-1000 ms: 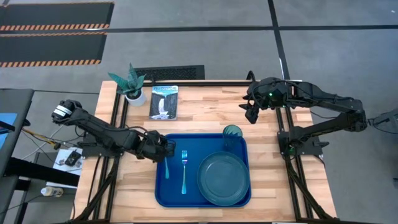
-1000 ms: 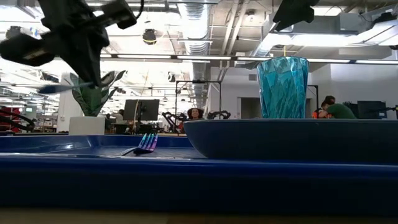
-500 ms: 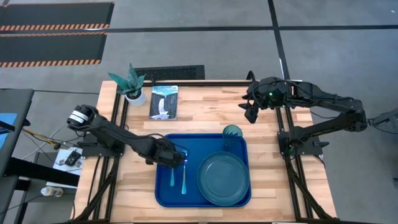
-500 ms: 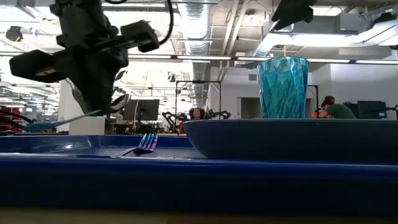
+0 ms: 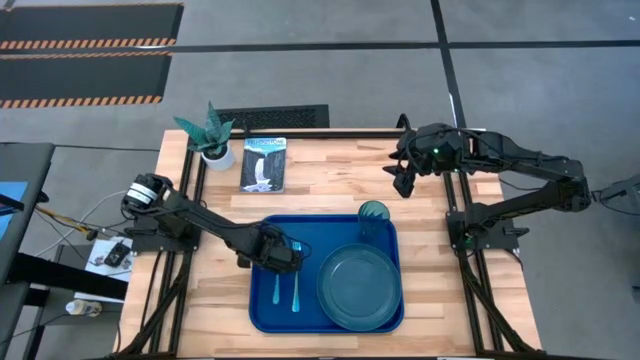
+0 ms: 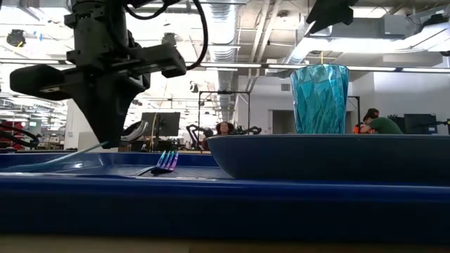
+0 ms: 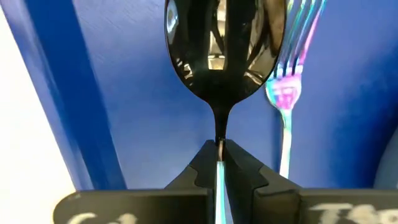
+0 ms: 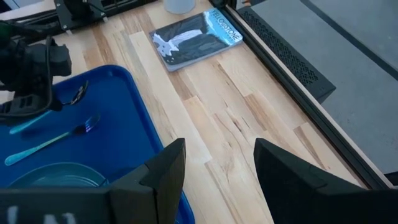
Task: Pick and place plate/cup/fork/spoon on tray
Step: Put the blue spoon on the blue tray to the left side of the blue fork
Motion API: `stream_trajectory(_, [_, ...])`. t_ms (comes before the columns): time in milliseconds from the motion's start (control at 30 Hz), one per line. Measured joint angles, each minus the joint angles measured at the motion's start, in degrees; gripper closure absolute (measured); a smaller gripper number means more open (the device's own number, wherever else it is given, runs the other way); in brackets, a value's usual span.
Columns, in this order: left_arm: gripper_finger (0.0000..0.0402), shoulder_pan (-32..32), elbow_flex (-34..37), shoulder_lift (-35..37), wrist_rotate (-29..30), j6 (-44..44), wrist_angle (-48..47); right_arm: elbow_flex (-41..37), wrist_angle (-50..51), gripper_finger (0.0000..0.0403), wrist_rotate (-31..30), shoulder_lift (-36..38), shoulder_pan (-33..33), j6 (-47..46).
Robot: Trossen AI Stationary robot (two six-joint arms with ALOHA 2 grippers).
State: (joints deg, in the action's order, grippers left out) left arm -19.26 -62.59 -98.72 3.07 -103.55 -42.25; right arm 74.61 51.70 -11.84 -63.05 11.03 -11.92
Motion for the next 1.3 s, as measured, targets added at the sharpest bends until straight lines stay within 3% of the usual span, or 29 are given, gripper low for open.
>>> stream_trajectory(300, [0.0401,0.3,-0.1,-1.8,-3.0,1.4,2.7,0.0,0.0,0.0189,0.0,0.0,0.0,0.0])
stream_trajectory(1300, [0.0397,1.2,0.0,-2.5,-4.1,2.0,1.6,0.0,0.0,0.0189,0.0,0.0,0.0,0.5])
